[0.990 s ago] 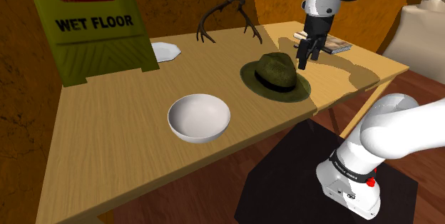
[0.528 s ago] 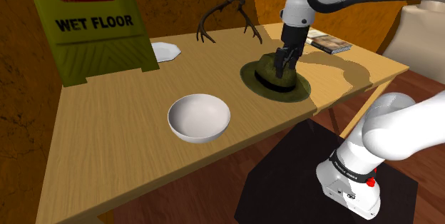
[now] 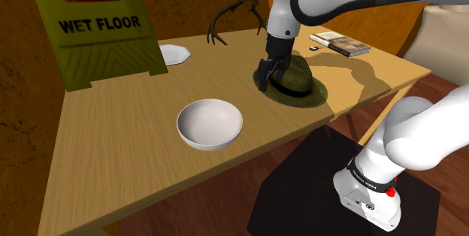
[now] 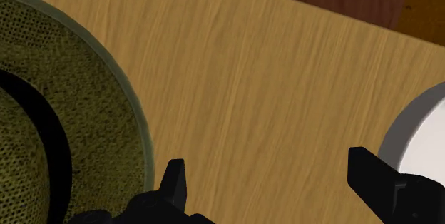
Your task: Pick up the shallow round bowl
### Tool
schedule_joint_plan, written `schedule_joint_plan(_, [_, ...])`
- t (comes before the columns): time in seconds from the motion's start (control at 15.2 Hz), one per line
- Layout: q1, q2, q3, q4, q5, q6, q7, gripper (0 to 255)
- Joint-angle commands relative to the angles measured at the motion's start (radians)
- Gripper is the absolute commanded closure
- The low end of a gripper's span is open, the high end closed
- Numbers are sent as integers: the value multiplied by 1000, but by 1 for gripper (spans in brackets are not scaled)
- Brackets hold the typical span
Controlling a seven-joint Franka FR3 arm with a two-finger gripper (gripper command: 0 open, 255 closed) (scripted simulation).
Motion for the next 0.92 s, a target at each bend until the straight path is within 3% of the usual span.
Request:
schedule_joint_plan(0.0, [16, 45, 21, 19, 25, 43, 15, 0])
schedule_joint_plan(0.59, [75, 279, 109, 174, 90, 203, 82, 0])
schedule_joint_plan(0.86, [77, 297, 113, 137, 94, 257, 73, 0])
